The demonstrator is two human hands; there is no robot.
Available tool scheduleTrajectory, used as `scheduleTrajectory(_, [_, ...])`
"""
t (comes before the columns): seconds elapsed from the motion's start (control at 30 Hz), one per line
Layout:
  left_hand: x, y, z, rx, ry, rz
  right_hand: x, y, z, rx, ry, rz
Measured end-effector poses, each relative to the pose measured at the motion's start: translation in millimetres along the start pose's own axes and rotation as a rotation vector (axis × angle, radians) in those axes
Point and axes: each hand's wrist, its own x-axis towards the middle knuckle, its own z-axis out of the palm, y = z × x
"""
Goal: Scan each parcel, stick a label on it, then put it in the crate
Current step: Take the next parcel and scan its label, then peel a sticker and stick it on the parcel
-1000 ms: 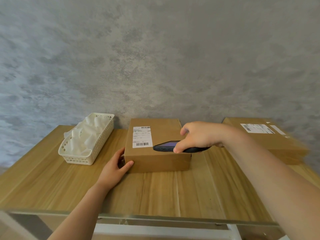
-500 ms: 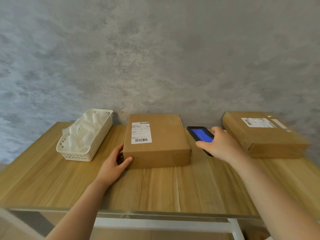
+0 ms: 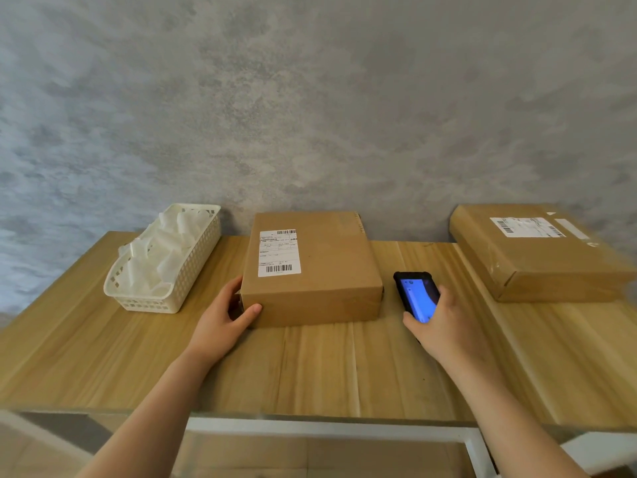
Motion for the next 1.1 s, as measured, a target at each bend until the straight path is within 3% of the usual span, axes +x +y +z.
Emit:
scheduleTrajectory(0.5, [-4.0,0.4,3.0,0.103,0.014,0.082,-9.3,-11.6,2.1,-0.037,0.004,-0.005])
scheduleTrajectory(0.63, [-6.4,-0.9,-4.2,0.1,0.089,0.089,-13.2,-60.0,-12.3,0.063,0.128,-0.1])
scheduleTrajectory(0.8, [-6.6,11.0,-45.4,0.093,0.18,0.289,-18.8,-138.7,-18.5,0.164,0.211,-0.273])
scheduleTrajectory(0.93, [8.3,16.4,-101.1,0.138,0.222,0.331,-27.0,-207.0,5.4,0.186,0.138,-0.419])
scheduleTrajectory(1.1, [43.8,-14.6,-175.7,0.185,0.275,0.214,-36.7,-279.0,57.4,0.177,-0.083,-0.55])
